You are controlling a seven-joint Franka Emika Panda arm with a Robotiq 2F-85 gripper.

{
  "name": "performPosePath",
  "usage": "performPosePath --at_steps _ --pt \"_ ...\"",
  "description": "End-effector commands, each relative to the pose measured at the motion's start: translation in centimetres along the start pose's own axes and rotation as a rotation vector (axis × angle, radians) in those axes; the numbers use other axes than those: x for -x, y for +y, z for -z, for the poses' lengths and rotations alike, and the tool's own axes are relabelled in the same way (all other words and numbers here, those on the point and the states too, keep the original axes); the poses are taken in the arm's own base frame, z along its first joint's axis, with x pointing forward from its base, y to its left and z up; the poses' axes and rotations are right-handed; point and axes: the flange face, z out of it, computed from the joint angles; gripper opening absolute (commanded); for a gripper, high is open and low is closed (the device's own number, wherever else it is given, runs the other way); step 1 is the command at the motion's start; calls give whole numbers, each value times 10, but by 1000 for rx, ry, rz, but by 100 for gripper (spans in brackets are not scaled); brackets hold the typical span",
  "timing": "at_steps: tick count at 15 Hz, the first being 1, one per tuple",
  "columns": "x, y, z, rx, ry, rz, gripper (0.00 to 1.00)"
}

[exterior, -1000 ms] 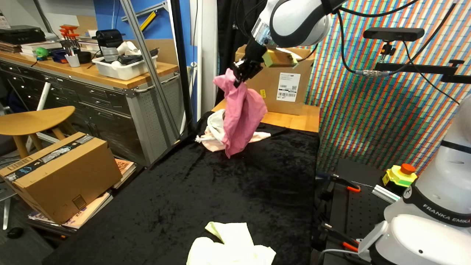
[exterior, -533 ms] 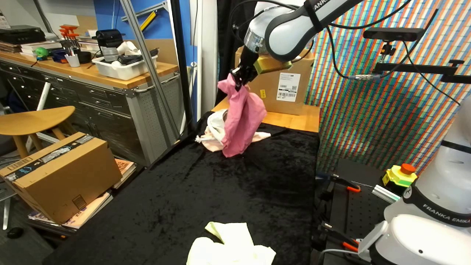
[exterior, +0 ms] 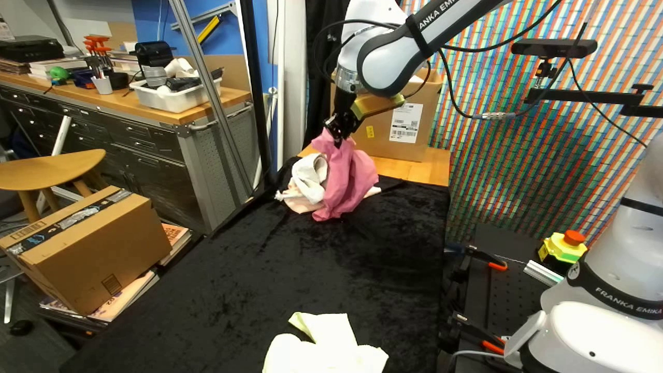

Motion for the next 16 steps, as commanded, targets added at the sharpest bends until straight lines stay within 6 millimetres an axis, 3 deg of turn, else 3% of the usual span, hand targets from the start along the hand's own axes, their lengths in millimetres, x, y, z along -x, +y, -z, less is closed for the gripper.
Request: performPosePath --at_steps 1,10,12,13,15,16 --pt "-14 -2 -1 17 0 -3 10" --pt "-47 -6 -7 56 103 -98 10" --pt "-51 -11 -10 57 107 -97 13" --pt "-52 -13 -13 60 107 -97 16" --pt "-55 -17 -16 57 103 -101 39" --pt "-55 -17 -18 57 99 -109 44"
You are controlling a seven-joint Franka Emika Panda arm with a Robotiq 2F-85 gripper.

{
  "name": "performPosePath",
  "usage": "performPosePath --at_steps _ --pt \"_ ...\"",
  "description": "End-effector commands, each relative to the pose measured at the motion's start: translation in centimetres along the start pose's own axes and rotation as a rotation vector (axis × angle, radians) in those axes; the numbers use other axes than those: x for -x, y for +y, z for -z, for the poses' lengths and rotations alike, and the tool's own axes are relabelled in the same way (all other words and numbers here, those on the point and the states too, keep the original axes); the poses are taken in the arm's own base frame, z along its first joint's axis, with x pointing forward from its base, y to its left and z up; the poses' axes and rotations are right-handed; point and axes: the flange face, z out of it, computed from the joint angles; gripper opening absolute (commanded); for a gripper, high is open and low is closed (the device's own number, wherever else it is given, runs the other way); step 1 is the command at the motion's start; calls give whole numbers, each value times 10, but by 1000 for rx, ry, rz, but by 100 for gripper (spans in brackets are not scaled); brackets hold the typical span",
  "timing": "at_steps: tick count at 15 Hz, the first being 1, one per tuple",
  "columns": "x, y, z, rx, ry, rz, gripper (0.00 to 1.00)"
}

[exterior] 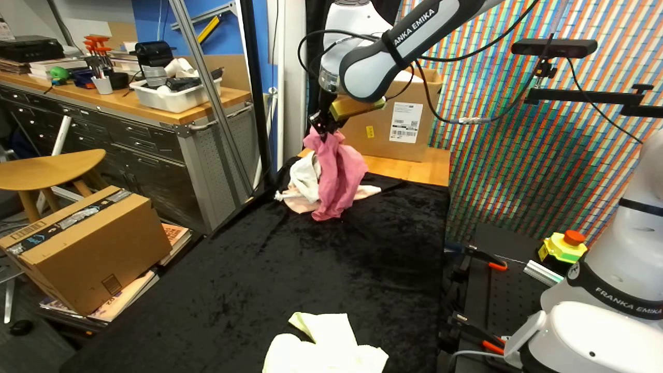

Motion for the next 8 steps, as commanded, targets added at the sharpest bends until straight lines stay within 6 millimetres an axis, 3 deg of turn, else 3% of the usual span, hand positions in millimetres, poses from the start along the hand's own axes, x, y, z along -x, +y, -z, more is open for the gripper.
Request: performPosePath --at_steps 1,6,8 --pt "-13 -7 -2 0 18 -27 53" --pt "-15 -1 0 9 27 -51 91" --pt "-10 0 8 4 17 -37 100"
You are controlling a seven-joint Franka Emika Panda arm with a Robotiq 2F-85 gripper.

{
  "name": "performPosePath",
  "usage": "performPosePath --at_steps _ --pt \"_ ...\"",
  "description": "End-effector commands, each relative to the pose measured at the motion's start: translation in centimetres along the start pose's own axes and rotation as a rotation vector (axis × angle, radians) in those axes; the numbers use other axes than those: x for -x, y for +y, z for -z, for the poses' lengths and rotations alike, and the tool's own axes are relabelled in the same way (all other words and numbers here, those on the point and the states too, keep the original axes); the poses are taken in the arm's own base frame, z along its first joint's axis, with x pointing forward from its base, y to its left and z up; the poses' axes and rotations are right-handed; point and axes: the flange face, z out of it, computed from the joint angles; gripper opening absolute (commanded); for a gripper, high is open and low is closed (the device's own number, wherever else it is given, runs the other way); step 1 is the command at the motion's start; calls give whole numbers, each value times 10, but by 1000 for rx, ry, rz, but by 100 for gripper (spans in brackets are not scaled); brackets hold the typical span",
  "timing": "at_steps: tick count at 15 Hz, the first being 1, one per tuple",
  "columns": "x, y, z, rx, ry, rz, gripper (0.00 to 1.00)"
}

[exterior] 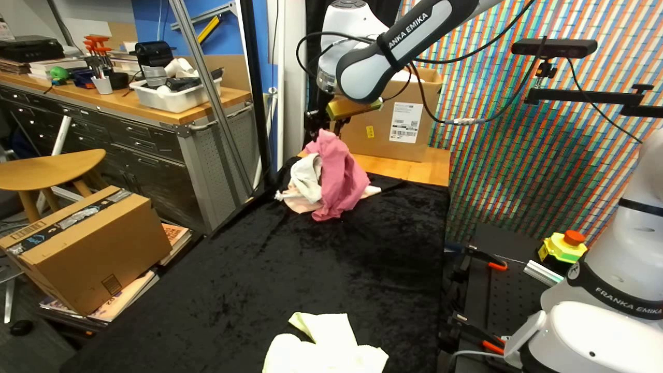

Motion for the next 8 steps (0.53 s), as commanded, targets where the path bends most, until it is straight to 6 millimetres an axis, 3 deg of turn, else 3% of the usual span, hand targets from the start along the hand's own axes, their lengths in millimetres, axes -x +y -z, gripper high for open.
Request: performPosePath --at_steps 1,5,8 --pt "1 -2 19 -9 2 10 100" --pt "21 -11 45 -38 -4 89 100" --pt "47 -26 62 -75 -32 203 100"
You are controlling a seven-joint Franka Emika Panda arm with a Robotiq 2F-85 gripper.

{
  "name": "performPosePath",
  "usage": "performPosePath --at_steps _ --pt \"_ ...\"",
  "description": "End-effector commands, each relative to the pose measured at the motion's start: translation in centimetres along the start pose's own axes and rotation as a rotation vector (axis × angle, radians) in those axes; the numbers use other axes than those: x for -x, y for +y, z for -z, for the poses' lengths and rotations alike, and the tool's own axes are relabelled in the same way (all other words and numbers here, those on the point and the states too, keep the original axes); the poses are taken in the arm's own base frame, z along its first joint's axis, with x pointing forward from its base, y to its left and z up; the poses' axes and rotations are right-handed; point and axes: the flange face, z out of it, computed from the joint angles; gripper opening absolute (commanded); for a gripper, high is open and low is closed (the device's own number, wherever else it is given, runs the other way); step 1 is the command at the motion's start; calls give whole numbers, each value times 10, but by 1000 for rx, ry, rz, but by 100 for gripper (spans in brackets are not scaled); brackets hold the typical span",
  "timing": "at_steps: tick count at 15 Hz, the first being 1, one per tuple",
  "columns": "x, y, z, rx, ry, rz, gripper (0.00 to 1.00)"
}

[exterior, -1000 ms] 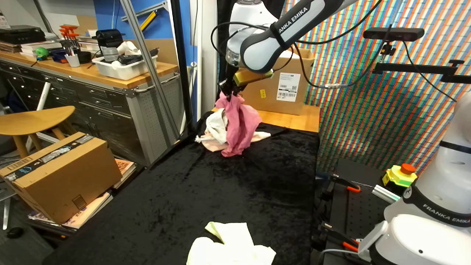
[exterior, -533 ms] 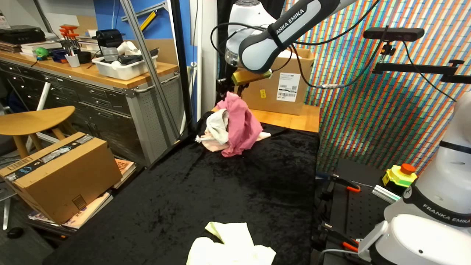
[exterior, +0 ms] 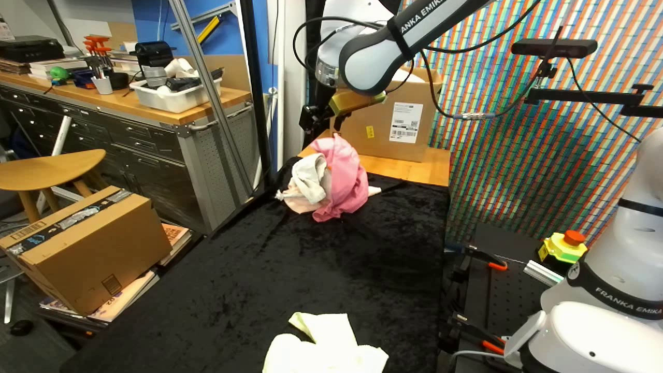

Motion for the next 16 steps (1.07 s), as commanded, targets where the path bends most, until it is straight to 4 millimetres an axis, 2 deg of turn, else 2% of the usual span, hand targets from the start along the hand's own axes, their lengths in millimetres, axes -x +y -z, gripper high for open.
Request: performPosePath --at_steps 1,7,12,16 --pt "34 -16 32 -59 -38 135 100" --pt "103 -63 39 -148 -172 421 100" --pt "160 -111 14 -213 -238 607 100" --pt "202 -146 -8 -271 -305 657 100"
